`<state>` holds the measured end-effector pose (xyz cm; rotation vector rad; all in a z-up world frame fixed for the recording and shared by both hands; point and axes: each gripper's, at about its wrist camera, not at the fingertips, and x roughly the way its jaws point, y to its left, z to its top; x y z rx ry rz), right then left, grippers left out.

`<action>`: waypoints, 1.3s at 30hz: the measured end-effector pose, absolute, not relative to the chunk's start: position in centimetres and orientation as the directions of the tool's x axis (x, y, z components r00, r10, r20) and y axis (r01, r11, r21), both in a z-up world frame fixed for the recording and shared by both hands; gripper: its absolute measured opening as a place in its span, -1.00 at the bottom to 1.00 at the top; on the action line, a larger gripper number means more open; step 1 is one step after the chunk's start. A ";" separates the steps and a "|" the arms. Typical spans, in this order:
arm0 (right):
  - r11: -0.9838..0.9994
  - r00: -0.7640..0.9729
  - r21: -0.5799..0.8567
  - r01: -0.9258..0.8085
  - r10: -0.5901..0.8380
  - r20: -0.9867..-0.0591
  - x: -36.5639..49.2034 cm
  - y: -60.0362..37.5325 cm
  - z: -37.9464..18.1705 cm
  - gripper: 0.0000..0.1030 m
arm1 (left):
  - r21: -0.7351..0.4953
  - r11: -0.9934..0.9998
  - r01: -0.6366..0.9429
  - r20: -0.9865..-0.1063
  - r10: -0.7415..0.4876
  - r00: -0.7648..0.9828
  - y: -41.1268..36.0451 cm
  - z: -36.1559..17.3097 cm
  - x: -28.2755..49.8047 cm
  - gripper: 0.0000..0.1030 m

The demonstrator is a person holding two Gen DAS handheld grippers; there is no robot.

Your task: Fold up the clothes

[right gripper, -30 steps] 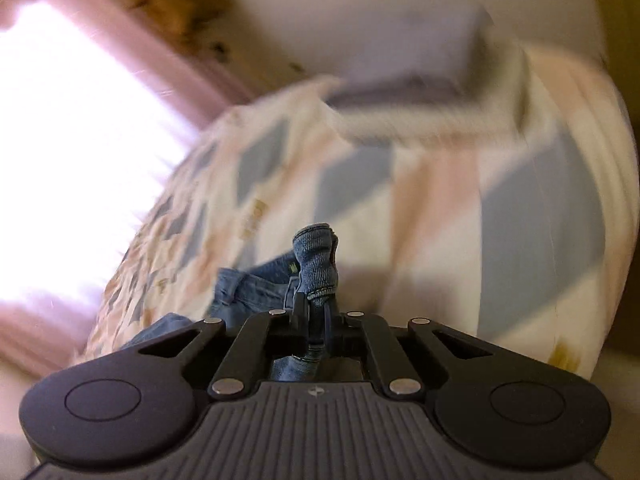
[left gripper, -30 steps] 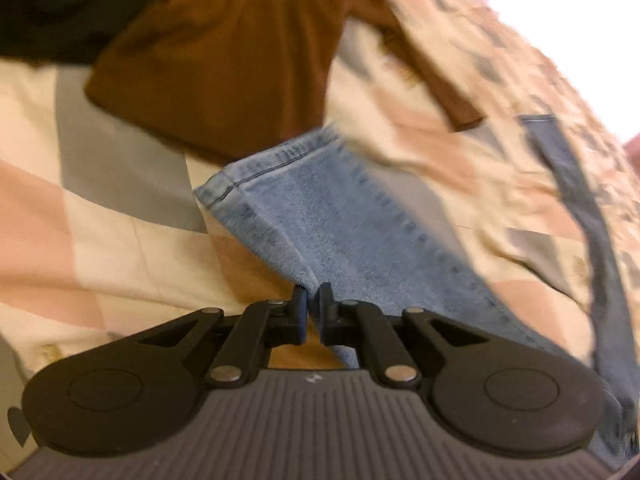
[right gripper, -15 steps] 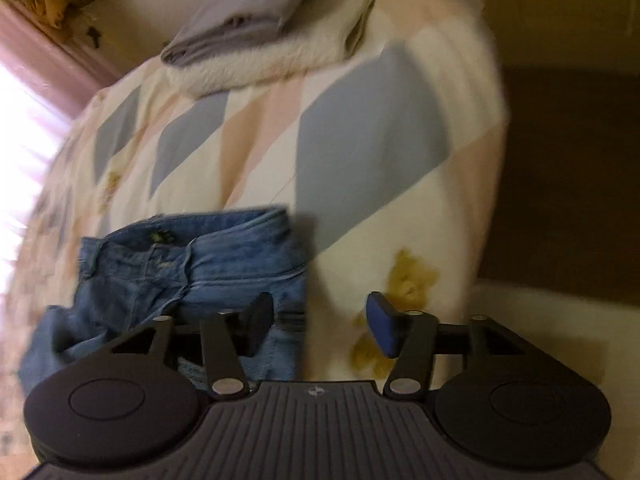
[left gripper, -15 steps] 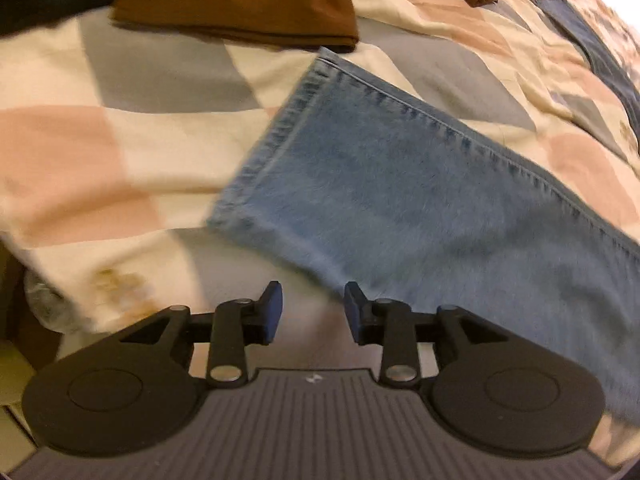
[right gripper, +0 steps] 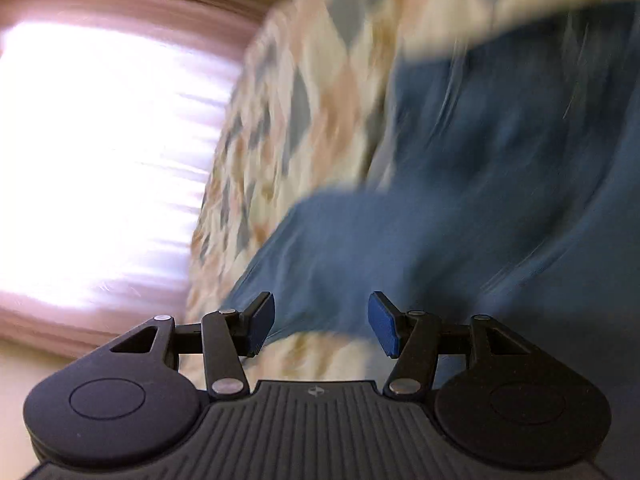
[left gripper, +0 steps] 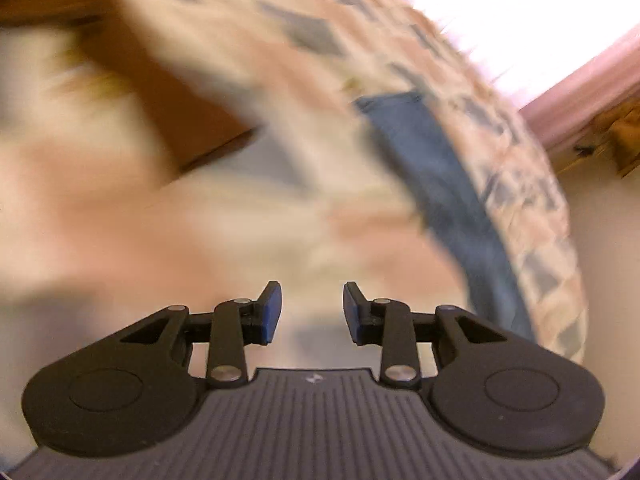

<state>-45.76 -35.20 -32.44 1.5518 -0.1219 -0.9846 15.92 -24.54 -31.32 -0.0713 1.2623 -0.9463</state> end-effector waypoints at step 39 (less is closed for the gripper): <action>-0.416 0.754 0.690 0.592 -0.014 -0.656 -32.9 -26.3 -39.7 -0.20 | -0.289 0.837 0.465 -0.845 -0.451 0.288 -6.8 -29.2 19.7 -0.85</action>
